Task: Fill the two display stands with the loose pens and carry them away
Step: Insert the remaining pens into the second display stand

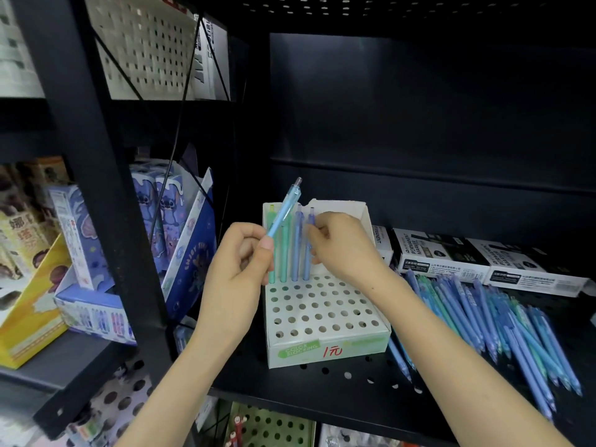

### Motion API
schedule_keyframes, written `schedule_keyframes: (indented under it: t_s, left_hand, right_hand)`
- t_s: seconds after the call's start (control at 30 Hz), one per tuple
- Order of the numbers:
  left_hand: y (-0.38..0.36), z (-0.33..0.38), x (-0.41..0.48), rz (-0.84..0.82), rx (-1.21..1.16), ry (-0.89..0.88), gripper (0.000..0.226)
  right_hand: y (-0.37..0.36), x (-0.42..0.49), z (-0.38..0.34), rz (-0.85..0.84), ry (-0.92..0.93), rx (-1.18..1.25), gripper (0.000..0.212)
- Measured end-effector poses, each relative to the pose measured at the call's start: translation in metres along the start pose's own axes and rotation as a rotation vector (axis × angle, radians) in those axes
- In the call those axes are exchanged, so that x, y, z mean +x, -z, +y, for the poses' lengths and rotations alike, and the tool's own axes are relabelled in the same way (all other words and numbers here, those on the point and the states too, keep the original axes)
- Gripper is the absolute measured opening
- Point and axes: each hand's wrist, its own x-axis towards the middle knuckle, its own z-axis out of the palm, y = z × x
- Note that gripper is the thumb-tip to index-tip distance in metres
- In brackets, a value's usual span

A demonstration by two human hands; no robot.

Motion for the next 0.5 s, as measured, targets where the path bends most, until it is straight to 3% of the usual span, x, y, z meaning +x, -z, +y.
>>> schedule_keyframes:
  t_s: [0.1,0.2,0.27,0.37,0.43,0.5]
  left_hand:
    - [0.001,-0.001,0.000,-0.032,0.005,-0.043,0.012]
    - [-0.002,0.002,0.000,-0.072,0.057,-0.120,0.007]
    - [-0.007,0.005,-0.001,-0.105,0.114,-0.156,0.005]
    - [-0.010,0.002,-0.003,-0.067,0.277,-0.231,0.012]
    - [-0.006,-0.006,-0.002,0.072,0.495,-0.306,0.028]
    - [-0.003,-0.014,0.000,0.167,0.610,-0.269,0.041]
  right_hand:
    - [0.014,-0.016,-0.007,0.199,0.051,0.080,0.031]
    - [0.030,-0.033,-0.023,0.115,0.056,0.490,0.025]
    - [0.033,-0.037,-0.024,0.083,0.055,0.559,0.022]
    - [0.041,-0.035,-0.017,0.173,0.013,0.669,0.020]
    - [0.049,-0.031,-0.006,0.310,-0.018,0.634,0.020]
    - [0.050,-0.027,0.006,0.412,-0.024,0.442,0.019]
